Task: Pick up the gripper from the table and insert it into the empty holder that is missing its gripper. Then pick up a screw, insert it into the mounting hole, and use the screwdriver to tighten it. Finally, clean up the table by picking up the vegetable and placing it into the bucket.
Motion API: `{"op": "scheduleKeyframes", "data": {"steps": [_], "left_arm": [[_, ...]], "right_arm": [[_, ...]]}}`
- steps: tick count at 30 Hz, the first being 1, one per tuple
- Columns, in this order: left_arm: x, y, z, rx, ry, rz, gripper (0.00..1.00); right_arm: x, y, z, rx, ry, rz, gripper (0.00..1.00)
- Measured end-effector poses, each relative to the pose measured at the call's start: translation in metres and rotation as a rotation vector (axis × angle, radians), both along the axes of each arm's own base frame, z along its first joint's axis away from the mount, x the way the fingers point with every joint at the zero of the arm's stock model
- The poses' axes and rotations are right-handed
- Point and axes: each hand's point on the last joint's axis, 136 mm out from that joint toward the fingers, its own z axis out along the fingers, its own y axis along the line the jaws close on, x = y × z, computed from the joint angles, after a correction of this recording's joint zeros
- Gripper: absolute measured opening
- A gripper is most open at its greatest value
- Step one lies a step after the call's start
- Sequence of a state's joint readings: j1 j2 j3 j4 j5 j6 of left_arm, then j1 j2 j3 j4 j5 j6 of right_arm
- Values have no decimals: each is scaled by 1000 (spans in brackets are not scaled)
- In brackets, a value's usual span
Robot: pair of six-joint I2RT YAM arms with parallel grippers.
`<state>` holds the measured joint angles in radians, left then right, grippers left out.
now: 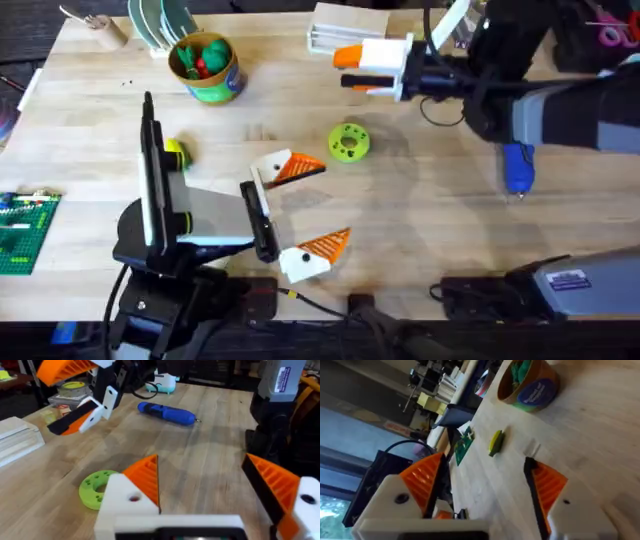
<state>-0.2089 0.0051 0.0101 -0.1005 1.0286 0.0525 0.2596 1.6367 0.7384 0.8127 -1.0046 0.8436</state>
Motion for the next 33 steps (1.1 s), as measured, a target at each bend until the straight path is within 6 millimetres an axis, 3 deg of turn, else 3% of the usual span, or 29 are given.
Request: {"op": "scheduleKeyframes", "data": {"steps": [5,9,14,21,25,26,33], "left_arm": [[0,0,0,0,0,0,993],[0,0,0,0,0,0,992],[0,0,0,0,0,0,993],[0,0,0,0,0,0,993],[0,0,0,0,0,0,993],[0,0,0,0,0,0,993],[0,0,0,0,0,0,992]], "right_arm": [[21,-4,13,-52,-58,-20,955],[24,-6,5,-142,-24,-21,956],[5,-22,-22,-377,52,-33,957],[-26,-29,-47,-761,-73,28,960],[-40,-19,-59,-857,-131,94,959],[-54,-16,-68,-913,-134,142,959],[-63,-21,-83,-1047,-162,178,953]]}}
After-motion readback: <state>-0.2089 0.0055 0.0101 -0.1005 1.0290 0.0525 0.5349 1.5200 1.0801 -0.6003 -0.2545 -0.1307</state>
